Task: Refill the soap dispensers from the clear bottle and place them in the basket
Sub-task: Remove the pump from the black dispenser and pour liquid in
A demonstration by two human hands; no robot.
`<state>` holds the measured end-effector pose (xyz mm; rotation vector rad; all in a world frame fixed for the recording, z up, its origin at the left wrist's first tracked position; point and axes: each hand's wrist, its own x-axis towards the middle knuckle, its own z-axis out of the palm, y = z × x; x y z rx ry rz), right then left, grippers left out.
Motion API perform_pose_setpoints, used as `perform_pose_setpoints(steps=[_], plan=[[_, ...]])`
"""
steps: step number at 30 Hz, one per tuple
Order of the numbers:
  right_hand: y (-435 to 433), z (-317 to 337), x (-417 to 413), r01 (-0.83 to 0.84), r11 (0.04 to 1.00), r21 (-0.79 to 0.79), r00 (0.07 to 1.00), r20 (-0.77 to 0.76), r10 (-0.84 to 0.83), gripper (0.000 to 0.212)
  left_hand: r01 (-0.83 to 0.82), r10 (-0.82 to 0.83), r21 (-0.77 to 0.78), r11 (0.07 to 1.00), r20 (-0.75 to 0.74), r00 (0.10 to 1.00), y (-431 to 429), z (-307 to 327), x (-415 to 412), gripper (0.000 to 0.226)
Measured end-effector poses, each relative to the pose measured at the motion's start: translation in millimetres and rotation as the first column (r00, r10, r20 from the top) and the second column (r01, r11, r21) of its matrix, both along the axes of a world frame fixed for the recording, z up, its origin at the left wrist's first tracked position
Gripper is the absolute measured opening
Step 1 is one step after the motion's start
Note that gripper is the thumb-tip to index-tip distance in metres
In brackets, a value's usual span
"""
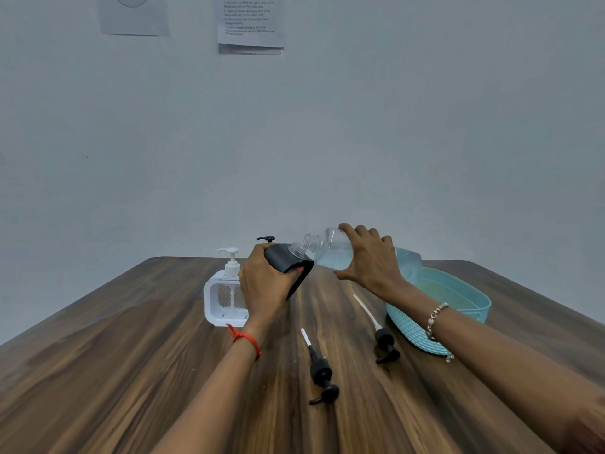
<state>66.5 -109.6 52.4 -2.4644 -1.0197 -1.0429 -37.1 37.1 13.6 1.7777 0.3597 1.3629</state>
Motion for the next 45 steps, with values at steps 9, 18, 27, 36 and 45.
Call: perform_pose_setpoints(steps=[9,18,27,36,45], plan=[[-5.6,2.7,-0.7,0.037,0.998,-0.045,0.999,0.017,-0.036,0.081,0.026,-0.026,0.001,1.0,0.005,1.0,-6.4,-2.2,-1.3,0.049],[-10.8,3.9,-0.3,0.05,0.997,-0.063,0.998,0.039,-0.048,0.083,0.036,-0.037,0.007,0.999,0.011,0.999,-11.1,-1.6,-2.0,0.05],[-13.1,5.8,-1.2,0.063,0.994,-0.088,0.997,0.051,-0.059,0.082,0.041,-0.041,-0.009,0.999,0.0,0.999,-13.7,-1.7,-2.1,0.052],[-14.1,5.2,-0.2,0.069,0.992,-0.102,0.996,0.056,-0.063,0.083,0.035,-0.035,-0.006,0.999,0.004,0.999,-13.6,-3.4,0.4,0.05],[-14.4,5.6,1.3,0.073,0.992,-0.106,0.995,0.071,-0.065,0.083,0.037,-0.037,0.012,0.999,0.036,0.999,-13.9,-6.3,2.0,0.051]])
